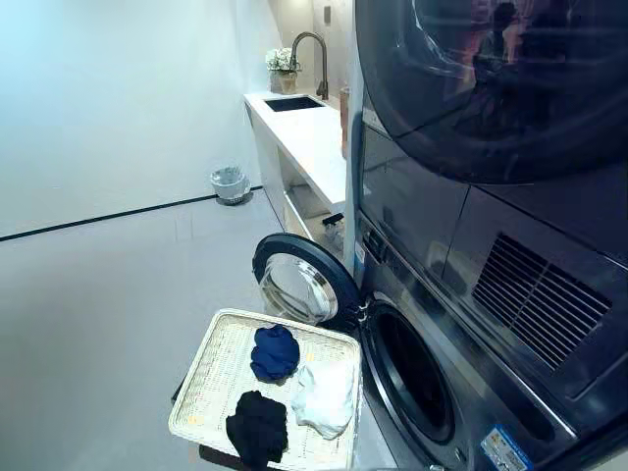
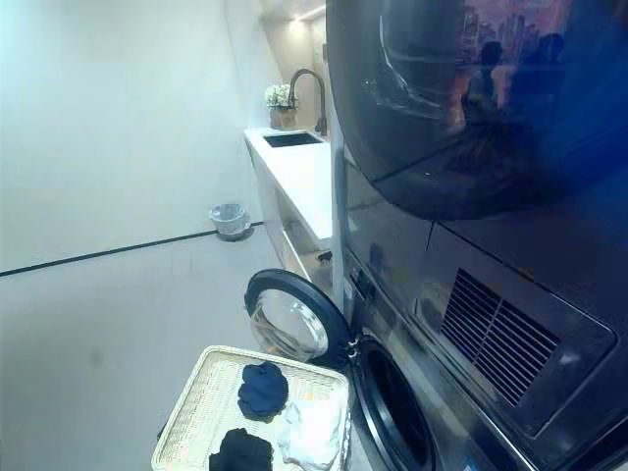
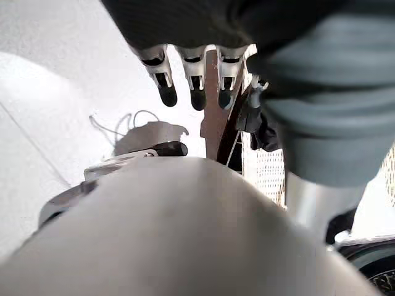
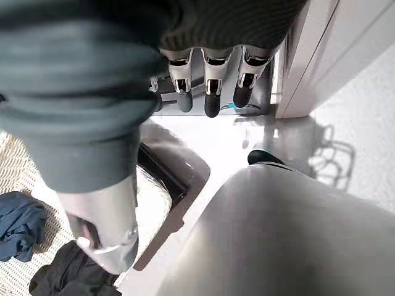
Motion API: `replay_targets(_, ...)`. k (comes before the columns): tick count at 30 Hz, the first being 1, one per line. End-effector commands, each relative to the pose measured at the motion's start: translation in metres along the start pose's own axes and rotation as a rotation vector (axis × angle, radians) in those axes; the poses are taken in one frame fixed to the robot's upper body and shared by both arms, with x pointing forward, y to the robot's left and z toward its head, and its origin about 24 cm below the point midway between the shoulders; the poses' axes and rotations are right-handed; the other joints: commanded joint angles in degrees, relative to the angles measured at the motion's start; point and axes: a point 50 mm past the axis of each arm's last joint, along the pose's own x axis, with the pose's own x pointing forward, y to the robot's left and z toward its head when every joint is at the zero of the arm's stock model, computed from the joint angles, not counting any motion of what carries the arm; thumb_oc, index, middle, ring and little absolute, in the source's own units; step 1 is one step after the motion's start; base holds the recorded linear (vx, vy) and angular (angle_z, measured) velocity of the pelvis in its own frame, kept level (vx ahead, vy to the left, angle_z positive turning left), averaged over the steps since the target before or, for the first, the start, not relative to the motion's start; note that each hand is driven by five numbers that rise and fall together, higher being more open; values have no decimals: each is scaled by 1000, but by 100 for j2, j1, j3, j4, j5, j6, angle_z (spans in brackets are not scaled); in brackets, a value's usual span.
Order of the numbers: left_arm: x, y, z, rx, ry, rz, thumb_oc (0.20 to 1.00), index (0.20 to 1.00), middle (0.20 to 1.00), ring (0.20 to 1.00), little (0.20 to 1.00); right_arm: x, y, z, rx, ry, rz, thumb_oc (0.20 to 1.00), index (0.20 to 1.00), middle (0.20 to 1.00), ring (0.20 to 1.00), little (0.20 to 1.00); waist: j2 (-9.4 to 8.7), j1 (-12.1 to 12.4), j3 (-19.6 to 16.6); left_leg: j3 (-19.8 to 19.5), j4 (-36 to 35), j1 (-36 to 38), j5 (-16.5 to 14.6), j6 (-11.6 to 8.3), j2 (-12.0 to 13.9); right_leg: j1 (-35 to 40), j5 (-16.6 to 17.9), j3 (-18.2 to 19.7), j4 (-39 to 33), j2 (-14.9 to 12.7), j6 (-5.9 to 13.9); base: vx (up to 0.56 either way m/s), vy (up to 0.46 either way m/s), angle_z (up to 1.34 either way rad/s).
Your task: Put the clothes into the washing machine.
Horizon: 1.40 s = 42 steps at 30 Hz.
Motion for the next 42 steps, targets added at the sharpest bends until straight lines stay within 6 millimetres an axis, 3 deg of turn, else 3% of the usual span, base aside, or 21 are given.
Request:
replay_targets(1, 5, -12, 28, -12, -70, -30, 1000, 1000, 1000, 1000, 1000, 6, 4, 38, -50, -84, 23, 1000, 1000, 1000, 1000, 1000, -267, -40, 188, 327, 36, 327, -475, 447, -628, -226, 305, 114, 47, -113, 315, 140, 124, 41)
replay_targets(18, 4, -3, 27, -131, -100, 54, 1000, 1000, 1000, 1000, 1000, 6, 4, 33, -47, -73, 24, 1000, 1000, 1000, 1000, 1000, -264, -6, 196, 308, 52, 312, -460, 438, -635, -211, 304, 84, 44, -121, 305, 11, 2, 0)
replay_targets(21, 3, 4, 29, -137, -112, 149, 1000, 1000, 1000, 1000, 1000, 5, 3, 32, -43, -71, 21, 1000, 1000, 1000, 1000, 1000, -258, -15, 206, 317, 65, 297, -452, 433, -637, -219, 300, 77, 58, -126, 301, 45, 20, 0)
replay_targets(24, 0, 16, 32, -72, -131, 317, 1000, 1000, 1000, 1000, 1000, 5, 2, 30, -40, -66, 20, 1000, 1000, 1000, 1000, 1000, -254, -23, 225, 319, 75, 289, -444, 432, -638, -223, 293, 72, 73, -133, 296, 62, 26, 0)
replay_targets(25, -3, 27, 37, 0, -159, 443, 1000, 1000, 1000, 1000, 1000, 5, 1, 29, -38, -63, 19, 1000, 1000, 1000, 1000, 1000, -249, -31, 240, 324, 79, 287, -435, 426, -633, -222, 288, 68, 85, -145, 296, 78, 32, 0)
replay_targets(28, -6, 35, 43, 47, -188, 536, 1000, 1000, 1000, 1000, 1000, 5, 0, 28, -40, -62, 19, 1000, 1000, 1000, 1000, 1000, -242, -46, 267, 341, 92, 265, -425, 420, -626, -243, 285, 80, 103, -150, 295, 52, 31, 0)
replay_targets(30, -10, 44, 60, 106, -258, 658, 1000, 1000, 1000, 1000, 1000, 4, -3, 32, -51, -78, 14, 1000, 1000, 1000, 1000, 1000, -234, -99, 406, 393, 133, 164, -398, 414, -607, -366, 305, 135, 165, -167, 305, 13, 44, -1)
replay_targets(33, -12, 48, 68, 117, -280, 698, 1000, 1000, 1000, 1000, 1000, 4, -6, 36, -56, -93, 9, 1000, 1000, 1000, 1000, 1000, -232, -123, 499, 415, 166, 94, -385, 415, -600, -455, 320, 163, 208, -180, 305, -18, 33, -2)
replay_targets(34, -15, 54, 84, 113, -319, 749, 1000, 1000, 1000, 1000, 1000, 3, -12, 45, -70, -119, -4, 1000, 1000, 1000, 1000, 1000, -205, -167, 659, 429, 191, 16, -416, 428, -593, -594, 281, 223, 285, -185, 302, -76, 71, -4)
replay_targets(37, -19, 59, 101, 108, -366, 789, 1000, 1000, 1000, 1000, 1000, 2, -19, 56, -86, -152, -22, 1000, 1000, 1000, 1000, 1000, -185, -214, 853, 456, 239, -141, -390, 439, -585, -799, 308, 286, 366, -194, 289, -134, 78, -12)
replay_targets(39, -27, 66, 131, 79, -455, 867, 1000, 1000, 1000, 1000, 1000, 0, -31, 77, -110, -212, -55, 1000, 1000, 1000, 1000, 1000, -145, -306, 1211, 486, 307, -393, -333, 447, -586, -1107, 354, 416, 483, -196, 272, -194, 106, -14)
replay_targets(41, -30, 67, 138, 72, -475, 884, 1000, 1000, 1000, 1000, 1000, -1, -32, 81, -113, -227, -63, 1000, 1000, 1000, 1000, 1000, -143, -329, 1294, 491, 330, -450, -325, 450, -589, -1175, 364, 453, 508, -194, 266, -122, 66, -8)
replay_targets(42, -37, 71, 159, 51, -540, 937, 1000, 1000, 1000, 1000, 1000, -3, -38, 98, -110, -279, -87, 1000, 1000, 1000, 1000, 1000, -152, -380, 1570, 507, 451, -676, -306, 454, -606, -1399, 401, 553, 598, -202, 254, -187, 87, -4)
